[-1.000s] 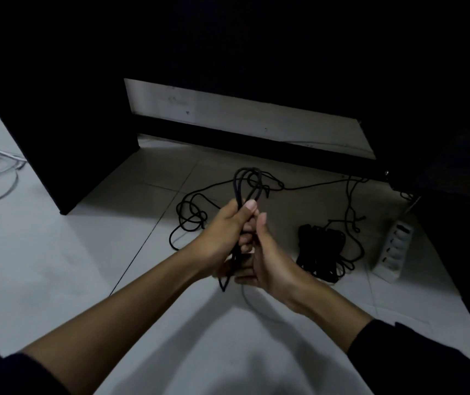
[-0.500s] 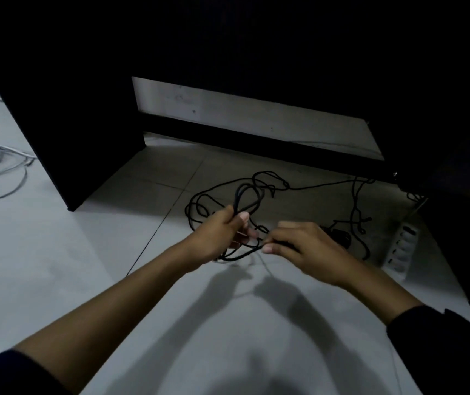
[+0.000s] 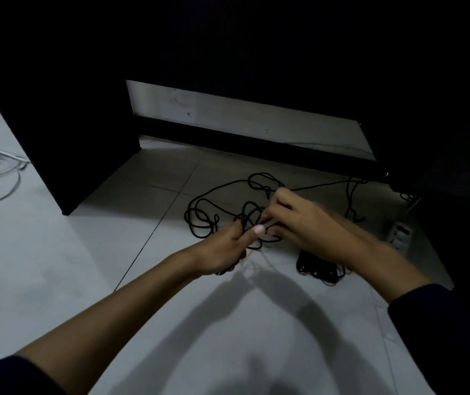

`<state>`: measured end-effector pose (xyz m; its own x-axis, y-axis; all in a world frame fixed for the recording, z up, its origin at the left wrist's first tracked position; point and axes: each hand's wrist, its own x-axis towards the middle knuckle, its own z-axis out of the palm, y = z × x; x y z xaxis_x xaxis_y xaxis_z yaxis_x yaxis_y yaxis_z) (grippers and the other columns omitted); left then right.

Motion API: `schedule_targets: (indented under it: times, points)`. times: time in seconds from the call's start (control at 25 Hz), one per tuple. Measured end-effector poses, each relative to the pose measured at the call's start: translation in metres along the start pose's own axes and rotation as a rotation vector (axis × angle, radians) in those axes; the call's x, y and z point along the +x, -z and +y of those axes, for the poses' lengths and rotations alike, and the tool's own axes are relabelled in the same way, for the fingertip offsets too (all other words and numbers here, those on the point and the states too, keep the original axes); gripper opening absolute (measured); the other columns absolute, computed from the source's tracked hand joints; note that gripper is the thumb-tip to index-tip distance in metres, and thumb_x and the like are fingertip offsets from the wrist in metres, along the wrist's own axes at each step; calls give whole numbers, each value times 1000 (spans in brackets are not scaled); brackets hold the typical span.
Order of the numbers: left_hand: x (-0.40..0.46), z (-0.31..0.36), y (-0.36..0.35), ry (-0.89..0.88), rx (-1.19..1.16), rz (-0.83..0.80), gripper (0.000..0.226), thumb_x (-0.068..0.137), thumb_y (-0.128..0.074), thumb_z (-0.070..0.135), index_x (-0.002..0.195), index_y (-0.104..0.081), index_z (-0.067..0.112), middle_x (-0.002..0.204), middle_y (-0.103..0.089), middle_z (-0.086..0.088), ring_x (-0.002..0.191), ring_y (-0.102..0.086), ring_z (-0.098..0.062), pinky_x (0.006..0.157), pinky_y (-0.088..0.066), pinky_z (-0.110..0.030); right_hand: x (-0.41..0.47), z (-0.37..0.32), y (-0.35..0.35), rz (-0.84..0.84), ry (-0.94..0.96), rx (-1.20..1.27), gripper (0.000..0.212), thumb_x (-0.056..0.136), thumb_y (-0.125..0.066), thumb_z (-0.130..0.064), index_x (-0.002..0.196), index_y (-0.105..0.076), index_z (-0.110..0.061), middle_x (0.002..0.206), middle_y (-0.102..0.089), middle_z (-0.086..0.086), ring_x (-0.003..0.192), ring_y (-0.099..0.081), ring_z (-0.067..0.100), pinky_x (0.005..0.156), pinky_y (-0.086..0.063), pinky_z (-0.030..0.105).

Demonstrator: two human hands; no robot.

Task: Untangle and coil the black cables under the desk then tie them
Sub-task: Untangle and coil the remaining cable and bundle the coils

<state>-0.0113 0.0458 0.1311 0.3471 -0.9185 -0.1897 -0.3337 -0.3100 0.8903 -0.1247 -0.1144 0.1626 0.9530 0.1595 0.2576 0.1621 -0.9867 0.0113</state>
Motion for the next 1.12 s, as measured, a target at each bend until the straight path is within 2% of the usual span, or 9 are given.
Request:
schedule_targets:
  times: [0.08, 0.2, 0.28, 0.4, 0.6, 0.76, 0.92, 1.0, 1.12]
  points:
    - [3, -2, 0, -68, 164, -35, 34, 98, -39, 48, 113, -47, 18, 66, -39, 8, 49, -39, -4, 48, -36, -17, -4, -2, 4, -13, 52, -93, 42, 83, -68, -16, 119, -47, -18, 114, -42, 0, 80, -52, 8, 52, -51, 28]
    - [2, -5, -2, -202, 205, -30, 14, 100, -41, 41, 109, -49, 34, 68, -44, 12, 57, -45, -2, 55, -38, -15, 0, -1, 5, 97, -27, -81, 42, 87, -65, -23, 125, -54, -11, 121, -52, 6, 85, -58, 6, 62, -54, 28]
    - [0, -6, 1, -232, 124, 6, 10, 101, -42, 39, 99, -47, 47, 67, -48, 15, 58, -46, 1, 53, -37, -9, 6, -1, 5, 141, -252, 145, 32, 88, -66, -29, 111, -66, -5, 105, -65, 10, 86, -63, 19, 71, -50, 29]
    - [-2, -10, 0, -254, 90, 69, 17, 100, -40, 40, 97, -46, 56, 73, -49, 7, 59, -47, 1, 51, -39, -10, 10, -11, -2, 168, -519, 533, 26, 86, -67, -34, 82, -66, -9, 72, -65, 3, 65, -58, 11, 58, -40, 19]
    - [6, -8, -11, -264, 45, 159, 42, 96, -34, 51, 134, -44, 38, 126, -60, -1, 112, -55, -10, 96, -43, -27, 23, -19, -11, 408, -770, 1134, 36, 86, -67, -35, 69, -60, -5, 59, -62, 0, 57, -58, 8, 55, -47, 18]
    - [6, -3, -18, -253, -79, 164, 45, 97, -34, 49, 136, -42, 29, 118, -65, 3, 102, -65, -23, 92, -51, -49, 28, -18, -14, 421, -853, 1357, 34, 85, -67, -40, 64, -56, -16, 56, -58, -6, 53, -57, 9, 52, -49, 24]
    - [4, 5, -20, -267, -205, 105, 35, 101, -33, 38, 136, -35, 34, 78, -53, 9, 61, -51, -1, 55, -46, -23, 31, -10, -10, 412, -756, 1199, 34, 86, -66, -37, 62, -57, -15, 56, -60, -8, 53, -57, 4, 55, -47, 17]
    - [3, 9, -17, -272, -266, 49, 26, 103, -33, 30, 128, -41, 26, 72, -54, 21, 58, -46, 2, 55, -42, -16, 32, -7, -8, 420, -739, 1168, 33, 86, -67, -35, 63, -58, -14, 55, -61, -7, 49, -56, 4, 51, -46, 16]
    - [1, 14, -13, -281, -295, -24, 14, 103, -38, 23, 95, -45, 14, 66, -45, 15, 56, -43, 1, 57, -42, -15, 31, -5, -5, 422, -756, 1128, 34, 86, -66, -39, 64, -59, -14, 59, -63, -5, 50, -56, 5, 54, -46, 19]
